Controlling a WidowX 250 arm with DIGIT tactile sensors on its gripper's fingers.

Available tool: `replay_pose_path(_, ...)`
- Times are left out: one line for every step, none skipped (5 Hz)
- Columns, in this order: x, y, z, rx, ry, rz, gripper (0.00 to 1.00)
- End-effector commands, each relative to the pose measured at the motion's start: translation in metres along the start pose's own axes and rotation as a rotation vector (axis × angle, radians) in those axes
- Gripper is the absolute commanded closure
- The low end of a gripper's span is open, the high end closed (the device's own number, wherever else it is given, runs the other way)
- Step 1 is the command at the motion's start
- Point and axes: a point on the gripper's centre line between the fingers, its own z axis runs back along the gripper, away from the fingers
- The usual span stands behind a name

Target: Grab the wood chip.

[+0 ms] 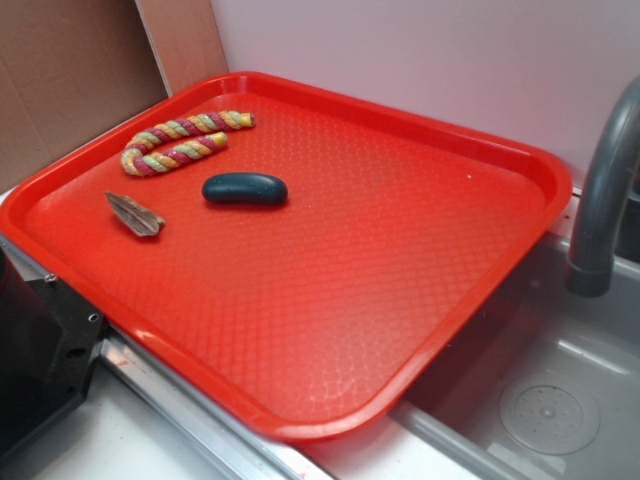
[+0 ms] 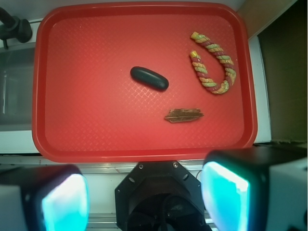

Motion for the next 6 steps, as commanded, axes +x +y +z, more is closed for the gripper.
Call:
replay_pose_path(0.000, 0.000, 0.000, 0.000, 0.000, 0.000, 0.00)
replay_pose_path(0.002, 0.007, -0.007, -0.006, -0.011, 0.167, 0.00)
replay_pose_path(0.002, 0.014, -0.014, 0.001, -0.035, 0.380, 0.00)
replay_pose_path(-0.002, 0.021, -0.028, -0.068, -0.068, 0.636, 0.00)
replay_pose_path(-0.002, 0.030, -0.051, -0.042, -0.118, 0.881, 0.00)
replay_pose_path(-0.002, 0.040, -0.078, -0.023, -0.138, 1.084, 0.00)
